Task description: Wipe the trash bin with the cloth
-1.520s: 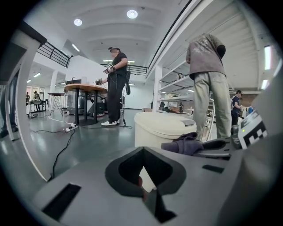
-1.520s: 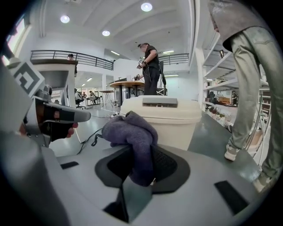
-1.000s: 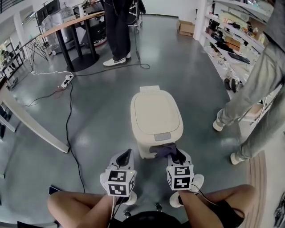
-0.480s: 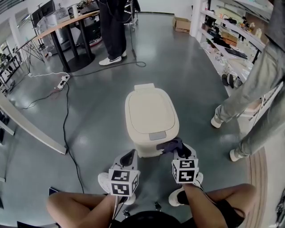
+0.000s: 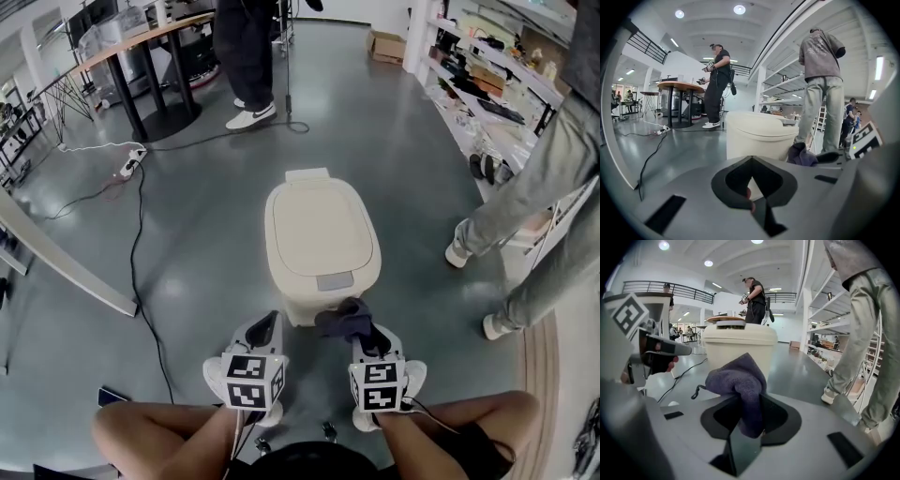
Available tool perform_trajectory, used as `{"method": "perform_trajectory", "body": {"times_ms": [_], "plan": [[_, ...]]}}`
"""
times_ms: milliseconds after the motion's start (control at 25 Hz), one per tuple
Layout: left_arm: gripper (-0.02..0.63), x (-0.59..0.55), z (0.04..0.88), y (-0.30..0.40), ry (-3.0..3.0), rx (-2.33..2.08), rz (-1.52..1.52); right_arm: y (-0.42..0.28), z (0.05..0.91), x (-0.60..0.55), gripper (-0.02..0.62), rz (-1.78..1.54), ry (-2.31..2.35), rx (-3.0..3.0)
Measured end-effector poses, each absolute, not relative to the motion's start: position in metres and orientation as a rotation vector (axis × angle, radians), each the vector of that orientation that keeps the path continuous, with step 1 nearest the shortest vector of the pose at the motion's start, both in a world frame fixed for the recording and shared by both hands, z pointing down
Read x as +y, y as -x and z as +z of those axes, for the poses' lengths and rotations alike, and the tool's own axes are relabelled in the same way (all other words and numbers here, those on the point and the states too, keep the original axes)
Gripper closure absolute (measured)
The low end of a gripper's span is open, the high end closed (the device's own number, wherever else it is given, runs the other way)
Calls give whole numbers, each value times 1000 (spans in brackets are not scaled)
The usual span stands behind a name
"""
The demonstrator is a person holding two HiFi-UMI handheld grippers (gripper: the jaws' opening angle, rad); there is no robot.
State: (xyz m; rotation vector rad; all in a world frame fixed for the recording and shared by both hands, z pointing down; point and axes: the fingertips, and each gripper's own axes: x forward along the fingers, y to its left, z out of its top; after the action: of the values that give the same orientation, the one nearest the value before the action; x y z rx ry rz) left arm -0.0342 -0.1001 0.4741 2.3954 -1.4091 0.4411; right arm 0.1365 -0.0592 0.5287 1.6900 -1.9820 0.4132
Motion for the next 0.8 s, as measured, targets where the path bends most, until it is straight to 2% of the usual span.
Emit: {"method": "perform_trajectory", "body": {"times_ms": [440,800], "plan": [[607,-104,487,63,-2330,-1454,442,-36,596,-64,486,498,-1488,-2043],[607,-108,508,82,-2269,-1475,506,-18,618,-95,486,510,-1451,-2034]]}}
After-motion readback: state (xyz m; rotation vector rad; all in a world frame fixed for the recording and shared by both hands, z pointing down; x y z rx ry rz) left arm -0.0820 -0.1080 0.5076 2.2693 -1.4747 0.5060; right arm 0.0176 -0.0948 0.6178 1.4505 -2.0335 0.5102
